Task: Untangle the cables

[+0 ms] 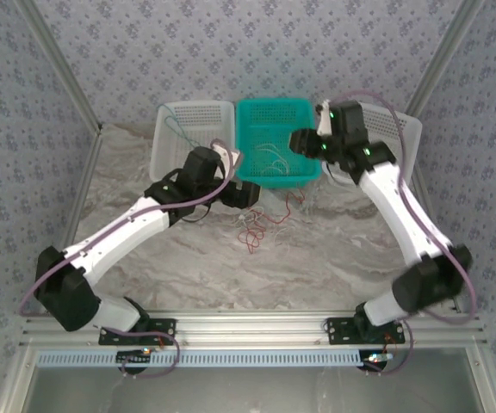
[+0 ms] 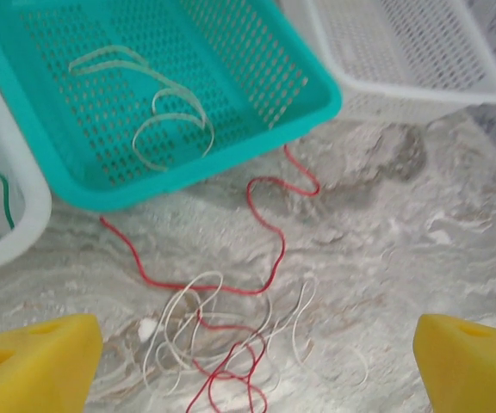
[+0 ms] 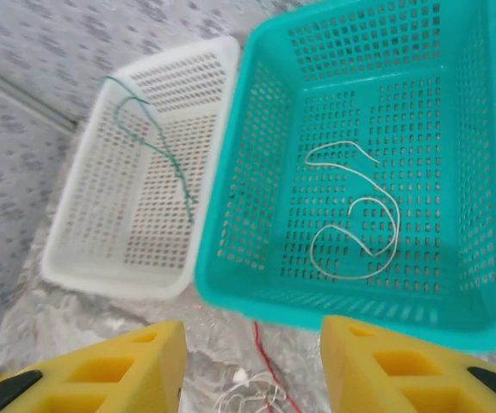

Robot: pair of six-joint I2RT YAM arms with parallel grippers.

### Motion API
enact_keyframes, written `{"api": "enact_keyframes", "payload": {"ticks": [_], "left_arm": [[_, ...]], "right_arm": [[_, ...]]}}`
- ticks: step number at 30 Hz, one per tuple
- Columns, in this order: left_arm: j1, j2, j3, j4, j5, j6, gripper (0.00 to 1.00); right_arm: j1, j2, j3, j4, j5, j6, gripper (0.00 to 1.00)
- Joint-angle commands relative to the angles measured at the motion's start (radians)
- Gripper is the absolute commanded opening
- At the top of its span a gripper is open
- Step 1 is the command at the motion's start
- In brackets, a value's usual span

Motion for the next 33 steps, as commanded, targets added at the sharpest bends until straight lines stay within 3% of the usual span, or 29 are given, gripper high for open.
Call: {"api": "enact_keyframes", "payload": {"ticks": [1,5,10,17,24,25,27,33], "left_arm": [[0.007,0.092,0.038,-0.110,0.018,-0.021,0.92],[0.018,0.226,0.073,-0.119,0.035,-0.031,0.87],[0.027,0.336,0.076,-0.042,0.005,-0.026,0.83],[0.046,0.471,0.104,-0.033,0.043,-0.021,0.53],[0.047,0.506,0.079,-0.015,0.125,-0.008,0.33],[0.047,0.508,0.074,-0.009,0.128,-0.004,0.26],[0.048,0.498,0.063,0.001,0.138,0.004,0.02],[0.047,0.398,0.042,0.035,0.213,0.036,0.00]], "right_arm": [[0.039,-0.124,-0.199,0.067,0.022,0.016,0.48],[0.096,-0.269,-0.379,0.061,0.066,0.053,0.48],[0.148,-0.333,-0.492,0.091,0.061,0.144,0.48],[0.194,-0.299,-0.471,0.054,0.105,0.140,0.47],[0.196,-0.255,-0.437,0.041,0.148,0.109,0.47],[0.196,-0.246,-0.437,0.045,0.149,0.100,0.47],[0.196,-0.223,-0.431,0.052,0.157,0.066,0.47],[0.198,-0.183,-0.497,0.190,0.133,-0.143,0.44]]}}
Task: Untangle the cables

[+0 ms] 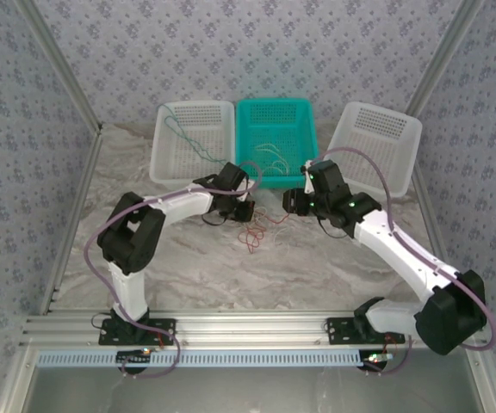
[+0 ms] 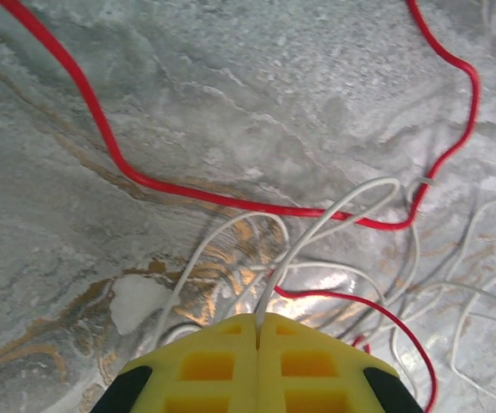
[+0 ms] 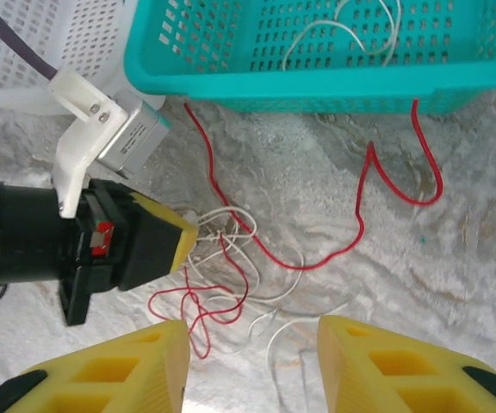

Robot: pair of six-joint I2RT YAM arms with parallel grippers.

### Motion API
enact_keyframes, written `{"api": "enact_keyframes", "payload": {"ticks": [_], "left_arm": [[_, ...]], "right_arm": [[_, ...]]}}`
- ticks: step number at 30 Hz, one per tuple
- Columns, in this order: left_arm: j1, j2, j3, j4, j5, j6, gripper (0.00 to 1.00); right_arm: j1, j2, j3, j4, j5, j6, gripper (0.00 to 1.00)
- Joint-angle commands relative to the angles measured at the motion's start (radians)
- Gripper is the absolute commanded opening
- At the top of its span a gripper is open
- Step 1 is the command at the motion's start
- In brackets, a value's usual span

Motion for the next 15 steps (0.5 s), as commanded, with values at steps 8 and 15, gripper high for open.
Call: {"api": "enact_keyframes", "payload": {"ticks": [8,15], "left_arm": [[-0.002,-0.223,0.007,0.025,0.143,0.028,0.00],[-0.022,-0.288,0.055,-0.050,0.140,0.048,0.00]], "right_arm": [[0.009,0.001,-0.252,0.534,-0.130,-0.325,0.54],[0.014,0.006,-0.285,0.676,-0.166,-0.324,0.72]]}}
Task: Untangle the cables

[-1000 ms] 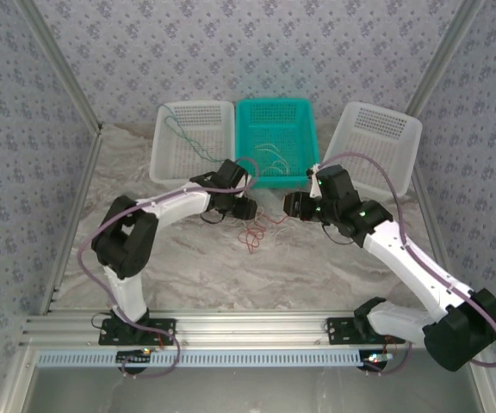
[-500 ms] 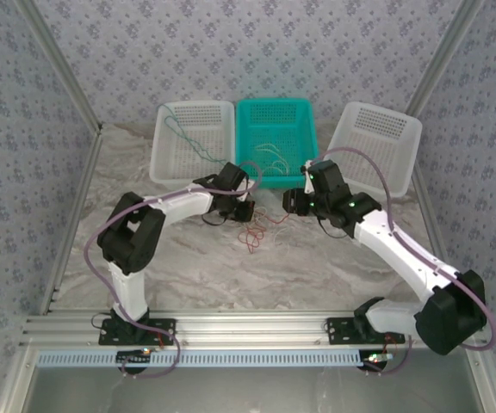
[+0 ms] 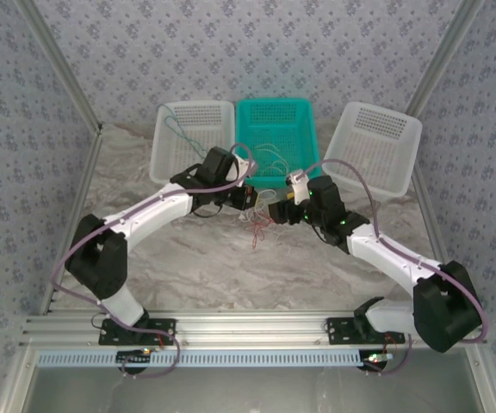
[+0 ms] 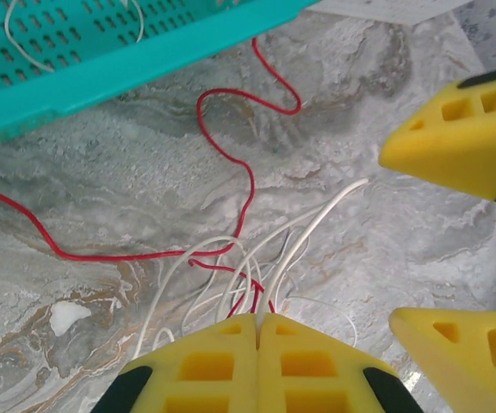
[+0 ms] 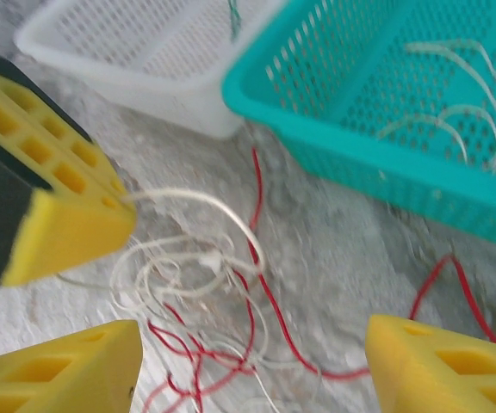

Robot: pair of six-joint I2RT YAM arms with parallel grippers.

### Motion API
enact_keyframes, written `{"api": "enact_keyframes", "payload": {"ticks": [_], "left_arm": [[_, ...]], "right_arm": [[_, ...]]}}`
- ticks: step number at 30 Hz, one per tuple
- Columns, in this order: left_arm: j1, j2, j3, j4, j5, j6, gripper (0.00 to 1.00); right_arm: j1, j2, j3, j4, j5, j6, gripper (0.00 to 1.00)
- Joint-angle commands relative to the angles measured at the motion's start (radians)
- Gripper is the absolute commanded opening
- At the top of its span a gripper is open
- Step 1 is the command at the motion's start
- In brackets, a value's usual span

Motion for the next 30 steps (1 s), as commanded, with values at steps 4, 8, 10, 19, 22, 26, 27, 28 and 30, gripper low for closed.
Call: {"api": "enact_keyframes", "payload": {"ticks": [4,8,10,19,22,26,27,28,30], "left_arm": [[-0.041,-0.062,0.067,-0.057,0.054,0.033,0.00],[-0.060,-0.102,0.082,-0.058,0.073,0.025,0.00],[-0.064,-0.121,0.088,-0.059,0.073,0.021,0.00],[-0.091,-0.166,0.084,-0.060,0.114,0.039,0.00],[-0.092,-0.191,0.078,-0.086,0.084,0.054,0.00],[-0.092,-0.243,0.078,-0.165,0.008,0.095,0.00],[-0.091,-0.257,0.079,-0.192,-0.024,0.107,0.00],[-0.089,-0.271,0.082,-0.219,-0.062,0.117,0.00],[-0.082,-0.294,0.085,-0.262,-0.122,0.130,0.00]], "right_arm": [[0.005,0.005,-0.072,0.297,0.060,-0.043,0.68],[0.007,0.026,-0.132,0.470,0.090,-0.081,0.67],[0.006,0.045,-0.147,0.540,0.087,-0.112,0.66],[-0.002,0.122,-0.113,0.605,0.273,-0.107,0.53],[-0.036,0.134,-0.085,0.506,0.446,-0.048,0.45],[-0.112,0.118,-0.090,0.424,0.455,0.028,0.44],[-0.126,0.111,-0.085,0.392,0.450,0.031,0.45],[-0.137,0.104,-0.079,0.362,0.449,0.030,0.45],[-0.153,0.090,-0.074,0.324,0.445,0.022,0.45]]}}
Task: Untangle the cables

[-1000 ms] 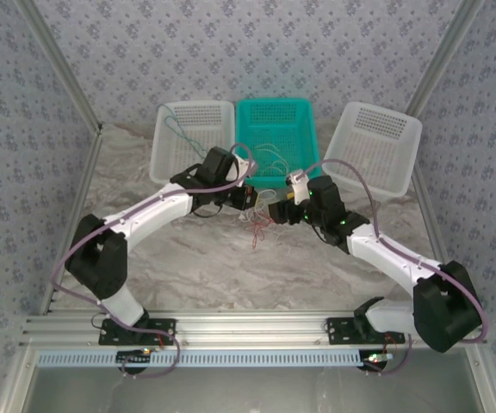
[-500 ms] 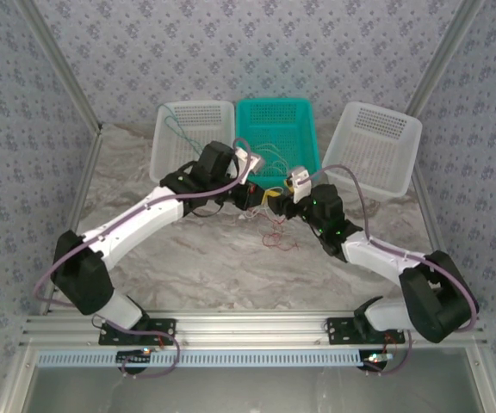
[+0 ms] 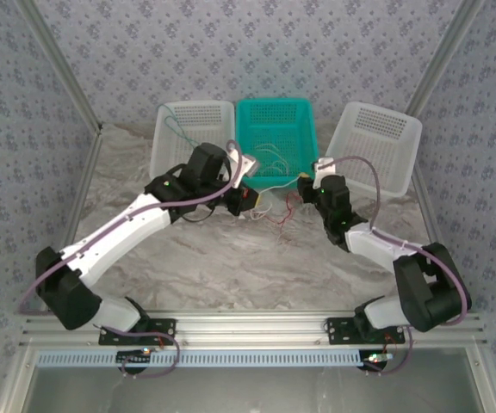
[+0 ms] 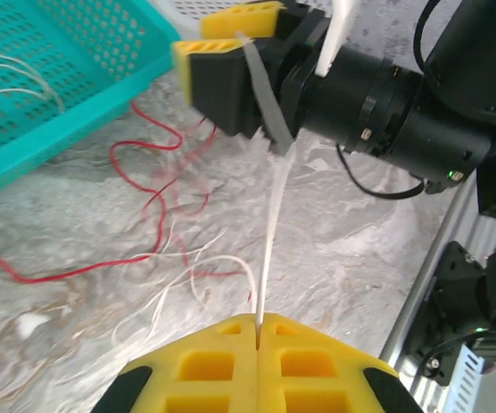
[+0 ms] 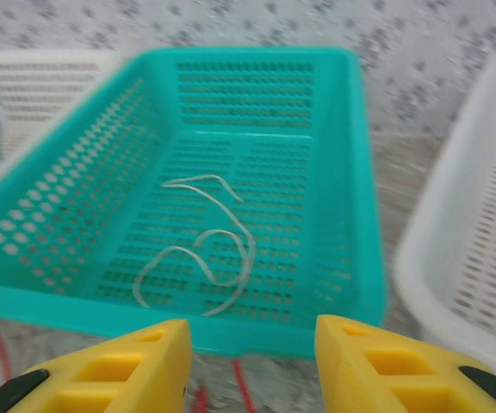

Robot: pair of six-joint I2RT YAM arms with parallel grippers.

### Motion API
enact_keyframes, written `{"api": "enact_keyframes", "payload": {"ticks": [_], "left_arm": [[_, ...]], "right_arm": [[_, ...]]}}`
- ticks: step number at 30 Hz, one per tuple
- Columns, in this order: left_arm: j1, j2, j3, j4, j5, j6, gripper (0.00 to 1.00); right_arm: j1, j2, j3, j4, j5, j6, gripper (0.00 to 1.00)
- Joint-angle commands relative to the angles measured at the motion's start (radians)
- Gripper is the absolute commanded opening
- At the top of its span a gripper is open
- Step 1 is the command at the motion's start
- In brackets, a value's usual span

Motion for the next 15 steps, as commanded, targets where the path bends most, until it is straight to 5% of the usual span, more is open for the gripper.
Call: {"api": "enact_keyframes", "payload": {"ticks": [1,3,6,15], "left_arm": [[0.012,-0.068,0.024,-0.110,-0.122,0.051,0.00],[0.025,-0.092,0.019,-0.129,-0.162,0.054,0.00],[0.046,-0.117,0.006,-0.134,-0.181,0.061,0.00],[0.069,-0.096,-0.038,-0.090,-0.217,0.059,0.01]], "right_arm": [[-0.025,-0.045,0.028,-0.110,0.043,0.030,0.44],[-0.042,-0.064,0.022,-0.125,0.029,0.029,0.36],[-0.068,-0.109,0.002,-0.136,-0.047,0.023,0.03],[-0.084,-0.270,0.062,-0.307,-0.201,0.077,0.00]]}}
